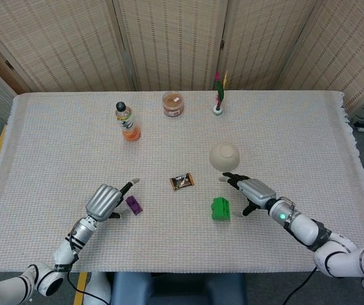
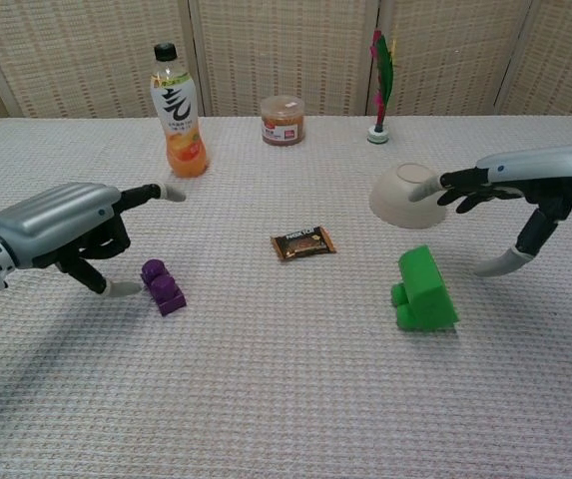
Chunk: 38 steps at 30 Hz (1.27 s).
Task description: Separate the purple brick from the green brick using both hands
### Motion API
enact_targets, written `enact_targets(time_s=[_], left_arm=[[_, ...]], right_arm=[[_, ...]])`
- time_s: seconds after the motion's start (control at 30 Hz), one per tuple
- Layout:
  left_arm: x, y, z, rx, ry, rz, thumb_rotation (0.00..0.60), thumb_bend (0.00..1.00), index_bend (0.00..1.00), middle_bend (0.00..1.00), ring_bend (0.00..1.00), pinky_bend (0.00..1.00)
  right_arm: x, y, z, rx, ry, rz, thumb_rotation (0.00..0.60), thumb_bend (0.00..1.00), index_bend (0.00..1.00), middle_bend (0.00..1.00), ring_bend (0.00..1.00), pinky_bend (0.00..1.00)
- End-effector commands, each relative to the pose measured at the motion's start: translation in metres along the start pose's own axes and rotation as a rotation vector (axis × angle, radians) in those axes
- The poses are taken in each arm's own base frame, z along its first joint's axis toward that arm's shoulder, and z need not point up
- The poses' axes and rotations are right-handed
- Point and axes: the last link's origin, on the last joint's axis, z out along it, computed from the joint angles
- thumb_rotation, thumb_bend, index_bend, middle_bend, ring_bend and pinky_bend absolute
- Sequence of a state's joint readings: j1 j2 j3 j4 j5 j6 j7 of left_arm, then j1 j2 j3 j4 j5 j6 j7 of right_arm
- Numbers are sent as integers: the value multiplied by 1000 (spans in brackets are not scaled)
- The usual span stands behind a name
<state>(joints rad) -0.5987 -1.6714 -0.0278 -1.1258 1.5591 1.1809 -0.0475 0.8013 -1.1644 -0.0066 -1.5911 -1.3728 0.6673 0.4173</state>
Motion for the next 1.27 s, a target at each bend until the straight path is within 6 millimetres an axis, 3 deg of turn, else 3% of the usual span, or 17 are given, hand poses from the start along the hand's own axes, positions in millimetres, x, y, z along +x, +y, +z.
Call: enact_targets(time_s=[0.03, 0.1, 0.17, 0.23, 0.27, 0.3, 0.37, 0.47, 0.67, 0.9, 1.07, 1.27], left_arm=[[10, 0, -2, -9, 24, 29, 600, 246, 130, 1000, 1000, 1000], [22, -1, -6, -15, 40, 57, 600, 247, 156, 1000, 991, 1000], [30, -9, -15, 8, -19, 121, 600, 248, 180, 913, 843, 920], [47, -15, -26, 37, -83, 212, 600, 248, 174, 668, 582, 674], [55, -15, -30, 54, -77, 231, 600, 248, 165, 504, 436, 502], [64, -17, -37, 83, -62, 231, 600, 248, 159, 422, 359, 406], [76, -18, -51, 126, -22, 212, 600, 249, 165, 356, 284, 313], [92, -19, -73, 169, 51, 200, 600, 250, 174, 322, 257, 270], [108, -64, -123, 483, 25, 229, 600, 250, 111, 78, 27, 40], [97, -88, -175, 669, 98, 124, 600, 268, 92, 18, 0, 0], [102, -84, -183, 603, 112, 124, 600, 344, 134, 74, 46, 0], [104, -85, -186, 608, 130, 117, 600, 345, 117, 76, 10, 0]], right_arm=[[6, -2, -9, 30, 38, -29, 600, 304, 0, 0, 0, 19], [13, -4, -19, 64, 101, -48, 600, 305, 0, 0, 0, 2], [18, 1, -28, 89, 198, -122, 600, 304, 0, 0, 0, 0], [16, 10, -37, 98, 336, -222, 600, 304, 0, 0, 0, 0], [13, 14, -41, 90, 392, -255, 600, 304, 0, 0, 0, 0], [9, 21, -46, 66, 458, -307, 600, 304, 0, 0, 0, 0], [2, 38, -59, -36, 559, -430, 600, 304, 0, 0, 0, 0], [-7, 50, -79, -215, 691, -565, 600, 304, 0, 0, 0, 0], [-35, 54, -103, -390, 787, -470, 600, 304, 0, 0, 0, 0], [-34, 62, -107, -497, 744, -391, 600, 305, 0, 0, 0, 0], [-34, 60, -103, -478, 677, -360, 600, 304, 0, 0, 0, 0], [-34, 59, -102, -464, 651, -360, 600, 304, 0, 0, 0, 0]])
